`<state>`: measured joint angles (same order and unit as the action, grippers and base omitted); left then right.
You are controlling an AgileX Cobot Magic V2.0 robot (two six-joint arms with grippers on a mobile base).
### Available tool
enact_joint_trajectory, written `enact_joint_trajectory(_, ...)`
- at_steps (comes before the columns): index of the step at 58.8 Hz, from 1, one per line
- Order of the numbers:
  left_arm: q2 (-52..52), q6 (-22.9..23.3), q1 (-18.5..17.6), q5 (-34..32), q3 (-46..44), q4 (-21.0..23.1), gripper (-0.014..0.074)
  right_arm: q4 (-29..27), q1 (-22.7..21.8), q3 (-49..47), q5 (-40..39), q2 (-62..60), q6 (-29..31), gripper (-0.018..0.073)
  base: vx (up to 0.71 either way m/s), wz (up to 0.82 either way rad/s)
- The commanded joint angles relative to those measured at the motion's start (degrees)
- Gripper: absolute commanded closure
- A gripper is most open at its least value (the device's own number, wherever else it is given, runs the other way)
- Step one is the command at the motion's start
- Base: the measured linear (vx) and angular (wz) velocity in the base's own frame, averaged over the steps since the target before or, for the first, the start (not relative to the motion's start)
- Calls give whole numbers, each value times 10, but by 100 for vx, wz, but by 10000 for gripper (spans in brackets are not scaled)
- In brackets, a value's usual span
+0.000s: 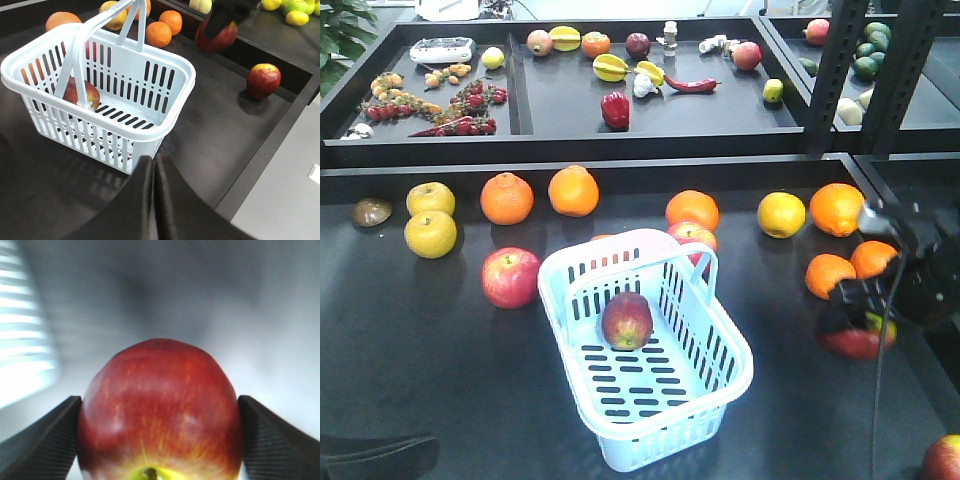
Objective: Pick three apples into basket with both arms
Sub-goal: 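Move the right gripper to a second red apple and grasp it, then carry the second apple into the basket and open the right gripper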
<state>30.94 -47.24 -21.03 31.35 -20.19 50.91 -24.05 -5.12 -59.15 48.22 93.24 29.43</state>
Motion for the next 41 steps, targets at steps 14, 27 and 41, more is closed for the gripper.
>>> enact_joint_trajectory(14,1,1,-2,-25,-15,18,603,-90,187,-12,-43,-128,27,539,0,0)
enact_joint_trajectory(27,1,1,-2,-24,-15,18,603,-143,247,-12,-122,-80,63,316,0,0)
enact_joint_trajectory(41,1,1,-2,-24,-15,18,603,-266,250,-12,-197,-40,153,-153,0,0)
